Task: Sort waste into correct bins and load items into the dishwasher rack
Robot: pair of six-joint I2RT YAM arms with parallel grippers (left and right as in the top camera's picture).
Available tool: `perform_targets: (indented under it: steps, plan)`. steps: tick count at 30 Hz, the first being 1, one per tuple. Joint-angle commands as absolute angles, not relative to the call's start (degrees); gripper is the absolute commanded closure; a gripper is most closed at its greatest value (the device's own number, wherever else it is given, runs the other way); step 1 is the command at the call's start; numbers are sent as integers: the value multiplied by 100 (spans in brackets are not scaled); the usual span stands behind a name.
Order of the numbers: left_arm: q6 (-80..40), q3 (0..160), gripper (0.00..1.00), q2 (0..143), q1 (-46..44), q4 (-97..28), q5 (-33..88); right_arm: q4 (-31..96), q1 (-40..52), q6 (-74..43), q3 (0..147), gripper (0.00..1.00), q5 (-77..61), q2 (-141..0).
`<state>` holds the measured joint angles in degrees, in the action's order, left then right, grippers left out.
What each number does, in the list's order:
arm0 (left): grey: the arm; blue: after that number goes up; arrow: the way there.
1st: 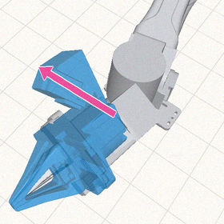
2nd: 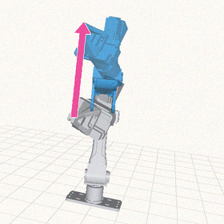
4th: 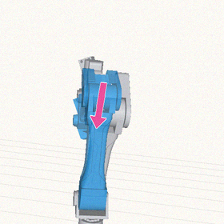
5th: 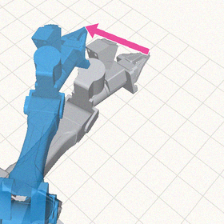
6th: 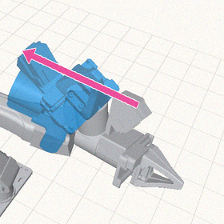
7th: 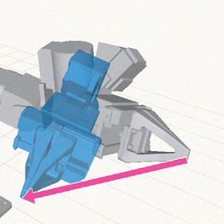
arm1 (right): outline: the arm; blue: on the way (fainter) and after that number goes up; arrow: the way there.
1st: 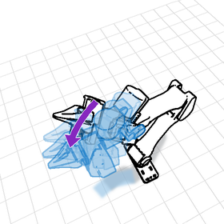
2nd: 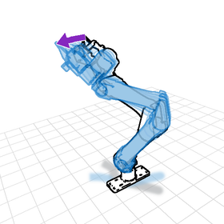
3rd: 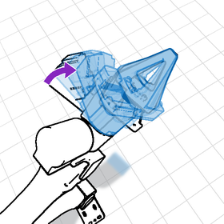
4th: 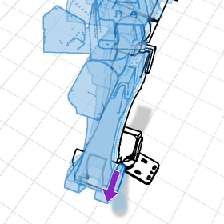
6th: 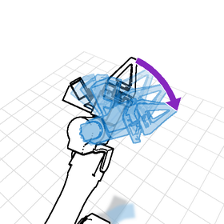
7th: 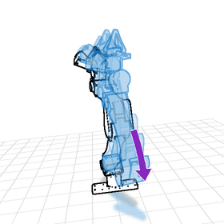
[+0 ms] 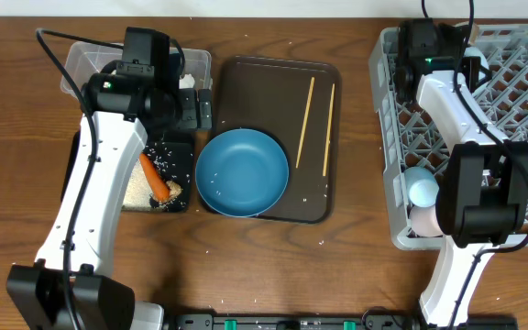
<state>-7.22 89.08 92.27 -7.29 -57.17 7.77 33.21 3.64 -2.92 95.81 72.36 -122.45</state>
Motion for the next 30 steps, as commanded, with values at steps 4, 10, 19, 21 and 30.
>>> perform_targets:
  steps: [4,10,19,21,30]
  plan:
    - [-666,8925,2,9258,-738,-5736,794,3288,274,-578,9439,99,7240,-12293]
    - [-666,8925,2,9258,-738,-5734,792,3774,486,-572,9437,99,6300,-12293]
    - [-666,8925,2,9258,-738,-5734,794,4202,1083,-569,9439,92,5994,-12289]
    - [-666,8925,2,9258,-738,-5736,792,4217,1247,-510,9439,69,5994,-12289]
    - [-666,8925,2,9258,-738,-5734,792,4237,1953,-211,9485,1,5992,-12158]
